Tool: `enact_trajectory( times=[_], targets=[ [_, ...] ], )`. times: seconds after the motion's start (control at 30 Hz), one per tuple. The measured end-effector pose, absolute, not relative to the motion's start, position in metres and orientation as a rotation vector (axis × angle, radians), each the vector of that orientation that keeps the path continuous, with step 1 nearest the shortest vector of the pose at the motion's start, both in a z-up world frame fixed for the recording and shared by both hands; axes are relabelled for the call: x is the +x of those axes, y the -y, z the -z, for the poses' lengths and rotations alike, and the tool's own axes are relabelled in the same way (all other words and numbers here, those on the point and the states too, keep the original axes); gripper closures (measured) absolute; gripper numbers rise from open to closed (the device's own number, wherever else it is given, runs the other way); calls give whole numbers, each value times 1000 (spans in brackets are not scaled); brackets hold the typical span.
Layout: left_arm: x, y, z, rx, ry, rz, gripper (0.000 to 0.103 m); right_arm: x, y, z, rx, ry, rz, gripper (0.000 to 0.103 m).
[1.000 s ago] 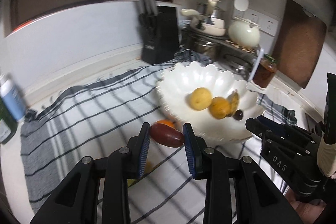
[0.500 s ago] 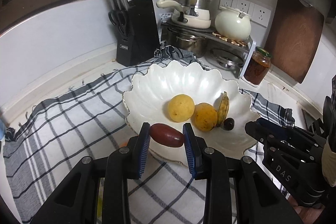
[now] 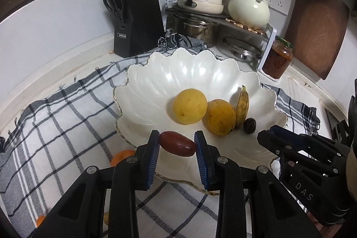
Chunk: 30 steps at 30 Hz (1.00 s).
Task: Organize fruits
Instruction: 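Carry the red plum and blueberry into the white bowl and open both tools, then withdraw both tools from the bowl back over the loose fruits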
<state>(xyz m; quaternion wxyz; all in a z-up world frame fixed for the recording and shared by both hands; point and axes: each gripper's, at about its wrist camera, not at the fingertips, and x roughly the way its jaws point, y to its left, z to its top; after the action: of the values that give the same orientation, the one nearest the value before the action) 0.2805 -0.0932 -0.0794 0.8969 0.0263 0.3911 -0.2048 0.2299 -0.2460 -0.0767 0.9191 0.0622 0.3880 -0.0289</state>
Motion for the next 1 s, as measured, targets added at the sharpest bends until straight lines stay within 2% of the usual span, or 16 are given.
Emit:
enact_trajectory(
  times=[0.13,0.2,0.27,0.37,0.43,0.53,0.73,0.83,1.0],
  targets=[
    [279,96,80,71,-816,414,68,230,247,77,131,-804,54,80],
    [278,95,78,71,-814,413,59,230,247,75,134,-802,54,74],
    [276,93,76,71,-807,400,51,228,247,73,136,-795,65,55],
    [274,90,73,73,-801,387,42,223,246,67,120,-768,98,38],
    [271,88,71,75,-798,377,41,220,246,63,112,-755,113,33],
    [267,84,66,74,-786,365,34,216,246,57,106,-739,129,24],
    [256,74,54,84,-760,324,23,207,241,47,91,-716,157,14],
    [249,68,47,89,-745,310,16,202,236,40,77,-702,172,13],
    [234,54,35,96,-717,286,12,192,227,29,70,-679,173,10]
  ],
)
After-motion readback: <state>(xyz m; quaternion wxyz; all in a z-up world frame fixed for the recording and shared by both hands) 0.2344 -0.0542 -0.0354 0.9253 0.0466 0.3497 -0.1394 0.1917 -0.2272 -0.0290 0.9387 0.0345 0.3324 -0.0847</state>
